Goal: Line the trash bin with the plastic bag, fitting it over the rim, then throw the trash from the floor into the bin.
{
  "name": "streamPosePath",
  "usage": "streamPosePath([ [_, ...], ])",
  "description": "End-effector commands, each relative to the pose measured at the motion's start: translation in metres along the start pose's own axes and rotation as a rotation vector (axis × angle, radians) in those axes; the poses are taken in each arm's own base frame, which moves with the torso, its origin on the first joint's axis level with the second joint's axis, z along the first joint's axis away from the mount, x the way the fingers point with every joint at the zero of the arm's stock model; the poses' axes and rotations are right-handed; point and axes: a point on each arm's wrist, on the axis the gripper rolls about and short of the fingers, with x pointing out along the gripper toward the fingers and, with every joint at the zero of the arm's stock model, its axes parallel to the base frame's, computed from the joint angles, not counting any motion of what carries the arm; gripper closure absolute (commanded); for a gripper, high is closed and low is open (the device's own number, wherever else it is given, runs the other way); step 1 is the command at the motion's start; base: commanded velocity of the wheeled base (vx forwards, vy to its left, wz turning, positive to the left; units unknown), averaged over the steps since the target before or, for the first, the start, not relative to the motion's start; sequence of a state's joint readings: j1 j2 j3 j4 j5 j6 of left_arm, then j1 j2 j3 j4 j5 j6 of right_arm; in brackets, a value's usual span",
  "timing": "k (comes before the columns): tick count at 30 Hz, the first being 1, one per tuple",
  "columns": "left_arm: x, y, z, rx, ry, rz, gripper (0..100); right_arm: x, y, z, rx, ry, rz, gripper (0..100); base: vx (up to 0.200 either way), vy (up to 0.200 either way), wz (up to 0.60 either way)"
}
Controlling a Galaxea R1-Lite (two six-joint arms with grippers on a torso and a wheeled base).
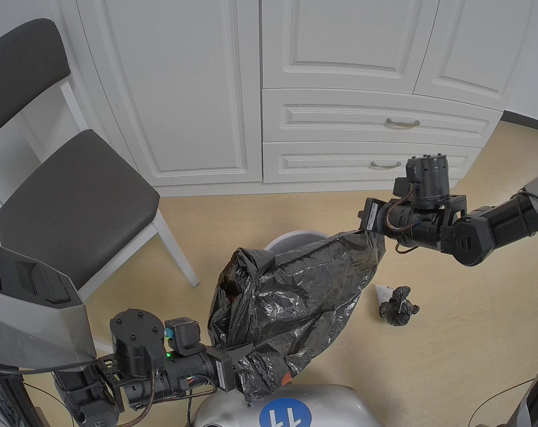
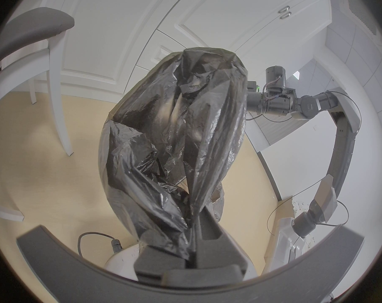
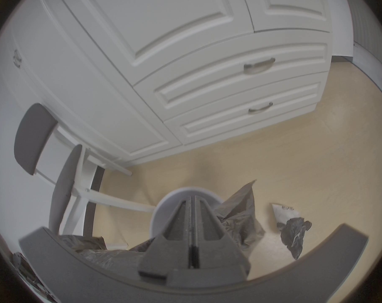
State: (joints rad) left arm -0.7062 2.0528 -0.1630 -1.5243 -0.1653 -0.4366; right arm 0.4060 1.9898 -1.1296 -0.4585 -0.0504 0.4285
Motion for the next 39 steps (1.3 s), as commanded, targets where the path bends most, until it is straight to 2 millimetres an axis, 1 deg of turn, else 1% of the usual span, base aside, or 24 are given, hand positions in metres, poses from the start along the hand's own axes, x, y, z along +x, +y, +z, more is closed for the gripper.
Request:
streamPosePath([
  [1,-0.002,0.007,0.002,-0.010,-0.007,0.027,100,0.016,0.004,-0.029,-0.019,0.093,0.010,100,0.000,0.000,0.00],
  [2,-0.002,0.007,0.002,-0.010,-0.007,0.027,100,0.016,0.004,-0.029,-0.019,0.093,0.010,100,0.000,0.000,0.00],
  [4,-0.002,0.012,0.005,-0.018,-0.021,0.044,100,0.024,0.013,-0.044,-0.032,0.129,0.031,100,0.000,0.000,0.00],
  [5,-0.002,0.015,0.007,-0.024,-0.029,0.055,100,0.031,0.017,-0.052,-0.034,0.147,0.036,100,0.000,0.000,0.00],
  [6,-0.002,0.016,0.007,-0.025,-0.031,0.057,100,0.032,0.018,-0.053,-0.035,0.148,0.036,100,0.000,0.000,0.00],
  [7,-0.002,0.021,0.010,-0.032,-0.042,0.074,100,0.040,0.021,-0.062,-0.036,0.166,0.041,100,0.000,0.000,0.00],
  [10,0.001,0.028,0.013,-0.042,-0.057,0.094,100,0.053,0.029,-0.076,0.000,0.192,0.048,100,0.000,0.000,0.00],
  [12,0.002,0.031,0.013,-0.045,-0.059,0.101,100,0.058,0.033,-0.078,0.028,0.192,0.053,100,0.000,0.000,0.00],
  [14,0.005,0.033,0.013,-0.048,-0.057,0.106,100,0.067,0.040,-0.082,0.076,0.190,0.060,100,0.000,0.000,0.00],
  [15,0.006,0.034,0.012,-0.049,-0.053,0.108,100,0.071,0.042,-0.080,0.095,0.173,0.064,100,0.000,0.000,0.00],
  [17,0.006,0.034,0.012,-0.049,-0.053,0.108,100,0.071,0.043,-0.078,0.103,0.165,0.067,100,0.000,0.000,0.00],
  [18,0.007,0.034,0.010,-0.050,-0.045,0.109,100,0.064,0.044,-0.059,0.142,0.087,0.090,100,0.000,0.000,0.00],
  [19,0.007,0.034,0.010,-0.049,-0.046,0.108,100,0.057,0.044,-0.047,0.152,0.047,0.104,100,0.000,0.000,0.00],
  [20,0.007,0.034,0.010,-0.050,-0.045,0.109,100,0.050,0.042,-0.038,0.157,0.023,0.107,100,0.000,0.000,0.00],
  [21,0.007,0.034,0.010,-0.050,-0.045,0.109,100,0.049,0.041,-0.037,0.157,0.020,0.109,100,0.000,0.000,0.00],
  [22,0.007,0.035,0.009,-0.049,-0.043,0.111,100,0.037,0.038,-0.025,0.160,0.000,0.113,100,0.000,0.000,0.00],
  [23,0.007,0.035,0.009,-0.049,-0.043,0.111,100,0.037,0.038,-0.025,0.160,0.000,0.113,100,0.000,0.000,0.00],
  [24,0.007,0.035,0.009,-0.050,-0.041,0.112,100,0.019,0.034,-0.005,0.165,-0.041,0.114,100,0.000,0.000,0.00],
  [29,0.008,0.035,0.008,-0.050,-0.038,0.113,100,-0.004,0.021,0.018,0.143,-0.067,0.083,100,0.000,0.000,0.00],
  [33,0.008,0.035,0.008,-0.050,-0.038,0.113,100,-0.015,0.014,0.023,0.130,-0.035,0.074,100,0.000,0.000,0.00],
  [35,0.007,0.035,0.008,-0.050,-0.038,0.113,100,-0.022,0.011,0.017,0.085,0.021,0.089,100,0.000,0.000,0.00],
  [37,0.007,0.035,0.008,-0.050,-0.038,0.113,100,-0.024,0.010,0.015,0.066,0.036,0.097,100,0.000,0.000,0.00],
  [38,0.006,0.034,0.009,-0.049,-0.042,0.110,100,-0.022,0.005,0.004,0.003,0.090,0.114,100,0.000,0.000,0.00],
  [39,0.006,0.034,0.009,-0.049,-0.042,0.110,100,-0.018,0.006,-0.001,-0.007,0.102,0.115,100,0.000,0.000,0.00],
])
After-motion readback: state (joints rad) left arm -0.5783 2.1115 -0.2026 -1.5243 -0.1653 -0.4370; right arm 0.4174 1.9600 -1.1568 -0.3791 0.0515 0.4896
